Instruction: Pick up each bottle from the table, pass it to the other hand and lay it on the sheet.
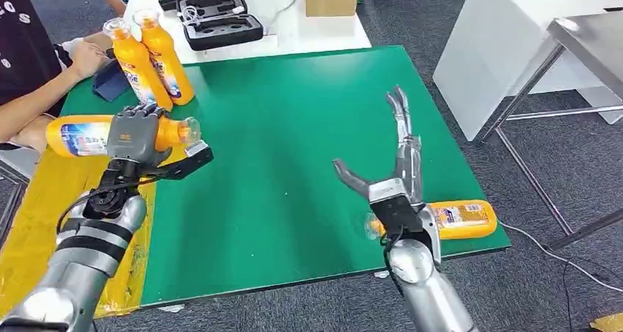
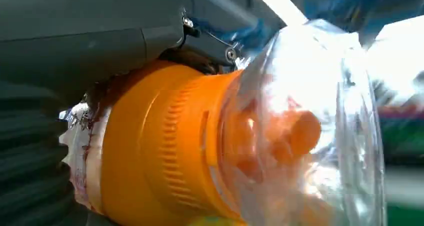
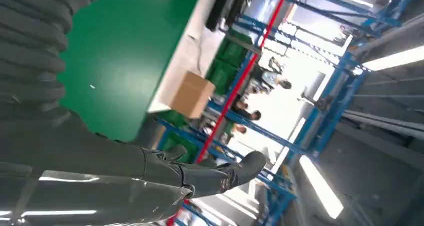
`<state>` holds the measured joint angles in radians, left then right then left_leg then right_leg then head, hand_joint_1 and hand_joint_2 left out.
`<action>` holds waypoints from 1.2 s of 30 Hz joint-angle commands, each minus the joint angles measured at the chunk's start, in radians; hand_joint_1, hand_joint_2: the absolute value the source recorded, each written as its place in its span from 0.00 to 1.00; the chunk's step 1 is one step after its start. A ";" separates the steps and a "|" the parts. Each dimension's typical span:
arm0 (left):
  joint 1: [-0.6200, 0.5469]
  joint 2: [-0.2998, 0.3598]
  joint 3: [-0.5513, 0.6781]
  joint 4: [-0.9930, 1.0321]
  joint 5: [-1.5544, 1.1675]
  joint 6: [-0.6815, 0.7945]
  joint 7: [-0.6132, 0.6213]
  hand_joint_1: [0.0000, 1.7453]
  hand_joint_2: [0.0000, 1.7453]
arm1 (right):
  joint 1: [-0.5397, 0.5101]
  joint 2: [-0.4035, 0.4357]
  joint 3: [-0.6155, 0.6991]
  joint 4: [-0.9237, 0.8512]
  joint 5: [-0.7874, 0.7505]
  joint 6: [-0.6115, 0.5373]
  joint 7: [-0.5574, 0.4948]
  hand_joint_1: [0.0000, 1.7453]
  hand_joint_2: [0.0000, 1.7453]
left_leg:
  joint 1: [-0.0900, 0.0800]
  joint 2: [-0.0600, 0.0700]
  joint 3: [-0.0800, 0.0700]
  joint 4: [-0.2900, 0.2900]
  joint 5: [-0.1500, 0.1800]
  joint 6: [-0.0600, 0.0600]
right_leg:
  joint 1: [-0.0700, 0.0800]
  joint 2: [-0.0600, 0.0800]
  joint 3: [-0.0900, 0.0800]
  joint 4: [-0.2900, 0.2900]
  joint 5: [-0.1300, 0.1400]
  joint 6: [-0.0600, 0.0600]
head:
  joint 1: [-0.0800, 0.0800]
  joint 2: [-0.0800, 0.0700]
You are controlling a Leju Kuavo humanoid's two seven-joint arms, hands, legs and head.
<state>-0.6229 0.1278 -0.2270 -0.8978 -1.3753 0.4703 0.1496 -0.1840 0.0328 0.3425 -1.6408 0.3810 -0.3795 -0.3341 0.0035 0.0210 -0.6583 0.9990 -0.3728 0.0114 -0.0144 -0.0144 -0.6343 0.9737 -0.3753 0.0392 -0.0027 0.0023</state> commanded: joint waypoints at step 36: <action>-0.017 -0.061 0.275 0.385 0.353 0.081 -0.239 0.00 1.00 | 0.091 -0.079 -0.103 -0.023 0.185 0.075 0.054 0.00 1.00 | 0.001 -0.001 0.006 0.000 -0.003 -0.001 | 0.000 0.002 0.008 -0.001 -0.003 -0.001 | 0.000 0.000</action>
<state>-0.6904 0.1244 -0.1163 -0.4349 -1.2229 0.5342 0.1029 -0.0620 0.0099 0.1965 -1.7567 0.4700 -0.2888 -0.3311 0.0036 0.0200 -0.6580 0.9988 -0.3730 0.0112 -0.0143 -0.0145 -0.6326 0.9738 -0.3761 0.0393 -0.0023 0.0023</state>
